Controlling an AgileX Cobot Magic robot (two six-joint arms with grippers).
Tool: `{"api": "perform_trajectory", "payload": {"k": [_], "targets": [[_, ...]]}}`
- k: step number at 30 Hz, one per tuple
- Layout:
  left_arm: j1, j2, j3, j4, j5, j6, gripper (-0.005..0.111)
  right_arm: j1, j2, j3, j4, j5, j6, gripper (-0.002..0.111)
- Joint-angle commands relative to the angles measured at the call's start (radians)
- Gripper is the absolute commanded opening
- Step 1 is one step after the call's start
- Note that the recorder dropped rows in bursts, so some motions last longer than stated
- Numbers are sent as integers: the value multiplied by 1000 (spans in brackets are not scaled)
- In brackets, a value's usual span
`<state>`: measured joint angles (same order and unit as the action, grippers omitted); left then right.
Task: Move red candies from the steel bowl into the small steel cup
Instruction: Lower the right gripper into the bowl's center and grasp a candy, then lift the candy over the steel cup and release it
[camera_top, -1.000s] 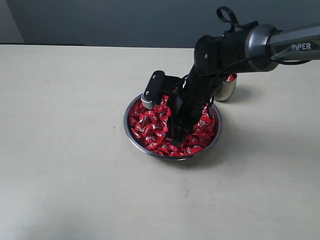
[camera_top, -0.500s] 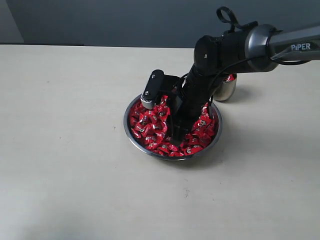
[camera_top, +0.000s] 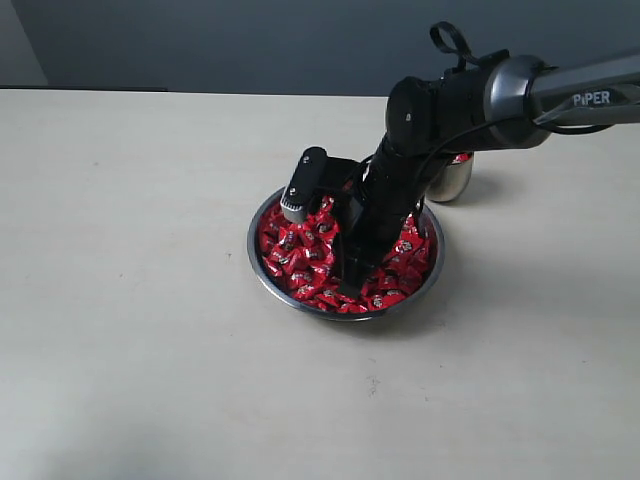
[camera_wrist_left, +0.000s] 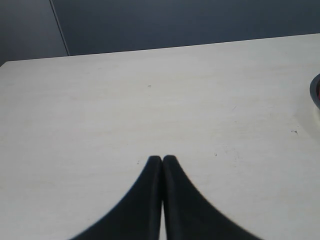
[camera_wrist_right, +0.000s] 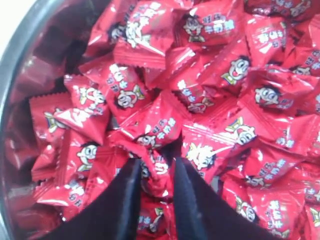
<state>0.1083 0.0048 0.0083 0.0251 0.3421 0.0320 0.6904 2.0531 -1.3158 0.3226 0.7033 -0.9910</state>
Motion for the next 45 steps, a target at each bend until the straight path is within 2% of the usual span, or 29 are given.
{"api": "perform_trajectory", "payload": {"k": [1, 14, 20, 24, 29, 33, 37, 40, 41, 45], "targets": [[0, -5, -8, 2, -8, -3, 0, -1, -1, 3, 7, -1, -3, 0], [0, -5, -8, 2, -8, -3, 0, -1, -31, 3, -2, 8, -3, -1], [0, -5, -8, 2, -8, -3, 0, -1, -82, 3, -12, -50, 51, -1], [0, -5, -8, 2, -8, -3, 0, -3, -96, -4, -81, -74, 193, -1], [0, -5, -8, 2, -8, -3, 0, -3, -96, -63, -296, -51, 525, -1], [0, -5, -8, 2, -8, -3, 0, -3, -96, -156, -521, 38, 802, -1], [0, -5, -8, 2, -8, -3, 0, -7, -96, -274, -696, 138, 922, -1], [0, -5, -8, 2, -8, -3, 0, -70, -94, -347, -673, 163, 1023, -1], [0, -5, -8, 2, -8, -3, 0, -121, -94, -364, -617, 161, 1027, -1], [0, -5, -8, 2, -8, -3, 0, -222, -90, -366, -555, 162, 1033, -1]]}}
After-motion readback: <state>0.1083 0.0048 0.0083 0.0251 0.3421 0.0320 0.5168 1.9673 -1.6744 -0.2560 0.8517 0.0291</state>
